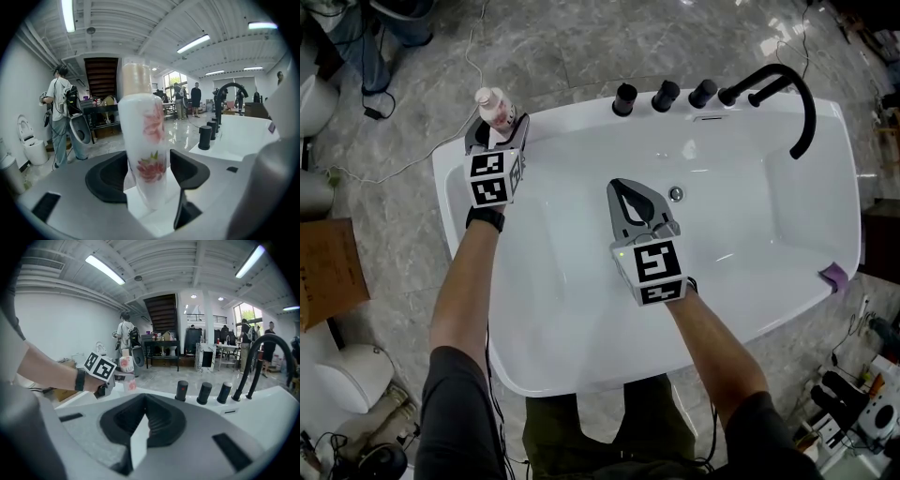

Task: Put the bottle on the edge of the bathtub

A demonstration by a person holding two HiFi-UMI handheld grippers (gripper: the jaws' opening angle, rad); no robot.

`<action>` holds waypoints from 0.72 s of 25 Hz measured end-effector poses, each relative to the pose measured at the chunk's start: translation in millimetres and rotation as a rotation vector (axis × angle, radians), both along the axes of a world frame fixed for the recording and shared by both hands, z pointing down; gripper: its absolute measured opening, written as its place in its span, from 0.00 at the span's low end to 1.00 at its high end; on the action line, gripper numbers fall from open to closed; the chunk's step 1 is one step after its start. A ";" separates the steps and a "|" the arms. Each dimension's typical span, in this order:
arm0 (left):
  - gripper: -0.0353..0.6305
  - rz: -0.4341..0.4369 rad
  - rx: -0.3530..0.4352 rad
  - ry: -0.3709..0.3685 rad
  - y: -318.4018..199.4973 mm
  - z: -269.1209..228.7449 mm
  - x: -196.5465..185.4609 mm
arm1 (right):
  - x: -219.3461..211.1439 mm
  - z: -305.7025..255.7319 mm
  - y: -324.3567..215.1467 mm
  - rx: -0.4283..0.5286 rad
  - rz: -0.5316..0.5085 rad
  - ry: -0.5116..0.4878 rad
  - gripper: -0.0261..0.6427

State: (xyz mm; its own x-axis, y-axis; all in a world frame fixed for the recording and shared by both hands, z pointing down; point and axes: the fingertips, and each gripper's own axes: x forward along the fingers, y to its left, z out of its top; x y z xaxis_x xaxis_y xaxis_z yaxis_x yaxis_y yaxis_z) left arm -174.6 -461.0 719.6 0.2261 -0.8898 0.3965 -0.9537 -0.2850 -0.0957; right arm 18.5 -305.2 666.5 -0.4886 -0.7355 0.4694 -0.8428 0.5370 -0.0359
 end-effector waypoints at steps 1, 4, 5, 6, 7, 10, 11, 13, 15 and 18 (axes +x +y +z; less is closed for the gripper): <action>0.48 0.002 -0.005 -0.001 3.0 -0.2 0.0 | -0.8 -2.0 -0.1 0.002 0.001 -0.001 0.04; 0.48 0.001 -0.024 0.000 16.9 -2.7 -1.8 | -3.7 -11.8 0.1 0.010 0.006 -0.008 0.04; 0.48 0.000 -0.031 0.002 22.9 -4.3 -3.0 | -5.2 -16.3 0.0 0.013 0.006 -0.011 0.04; 0.48 -0.002 -0.036 0.003 28.7 -6.5 -4.4 | -6.5 -20.9 -0.3 0.016 0.005 -0.014 0.04; 0.48 -0.004 -0.041 0.005 34.5 -9.2 -5.9 | -7.3 -24.9 -0.4 0.021 0.005 -0.015 0.04; 0.46 -0.006 -0.055 0.005 54.6 -20.7 -8.0 | -9.2 -37.9 2.4 0.028 0.003 -0.019 0.04; 0.45 -0.003 -0.058 0.004 62.4 -26.6 -7.9 | -10.4 -44.1 3.5 0.031 0.003 -0.024 0.04; 0.40 0.005 -0.063 0.005 79.8 -40.9 -6.4 | -12.5 -57.1 6.7 0.035 0.006 -0.035 0.04; 0.37 0.015 -0.066 0.011 99.1 -56.6 -2.8 | -14.7 -72.3 11.3 0.039 0.008 -0.048 0.04; 0.29 0.026 -0.060 0.017 128.0 -84.9 4.2 | -19.9 -97.2 20.9 0.047 0.007 -0.068 0.04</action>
State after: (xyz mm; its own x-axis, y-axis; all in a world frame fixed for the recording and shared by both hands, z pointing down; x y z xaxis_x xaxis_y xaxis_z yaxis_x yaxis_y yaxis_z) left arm -170.3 -333.1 634.7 0.2563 -0.8580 0.4452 -0.9472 -0.3147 -0.0614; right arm -1.3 -284.3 569.3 -0.5130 -0.7591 0.4006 -0.8429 0.5338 -0.0679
